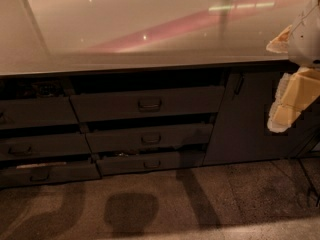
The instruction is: Open top drawer
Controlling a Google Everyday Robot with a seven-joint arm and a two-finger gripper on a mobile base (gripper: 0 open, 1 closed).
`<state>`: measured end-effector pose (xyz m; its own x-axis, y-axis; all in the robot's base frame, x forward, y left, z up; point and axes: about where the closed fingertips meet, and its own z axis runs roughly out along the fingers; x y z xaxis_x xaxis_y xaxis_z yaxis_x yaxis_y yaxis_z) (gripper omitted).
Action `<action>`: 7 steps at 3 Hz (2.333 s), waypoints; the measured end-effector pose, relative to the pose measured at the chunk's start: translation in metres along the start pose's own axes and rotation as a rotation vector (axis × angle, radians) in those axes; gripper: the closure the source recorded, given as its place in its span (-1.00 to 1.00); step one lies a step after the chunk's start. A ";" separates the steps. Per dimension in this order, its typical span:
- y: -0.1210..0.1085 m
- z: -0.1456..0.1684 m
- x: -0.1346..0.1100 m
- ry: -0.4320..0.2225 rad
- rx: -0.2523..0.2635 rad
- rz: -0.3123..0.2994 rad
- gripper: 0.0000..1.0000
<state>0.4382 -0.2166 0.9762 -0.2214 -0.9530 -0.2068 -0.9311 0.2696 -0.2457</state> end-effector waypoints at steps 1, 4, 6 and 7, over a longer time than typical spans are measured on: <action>0.000 0.000 0.000 0.000 0.000 0.000 -1.00; -0.031 0.140 -0.026 -0.030 -0.255 -0.023 -1.00; -0.021 0.150 -0.028 0.074 -0.315 -0.162 -1.00; -0.012 0.165 -0.038 0.176 -0.389 -0.353 -1.00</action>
Offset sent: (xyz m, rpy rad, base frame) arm 0.0538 -0.0119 -0.0836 0.0891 0.1662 -0.0128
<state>0.5058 -0.1614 0.8309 0.1100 -0.9939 -0.0060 -0.9885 -0.1101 0.1037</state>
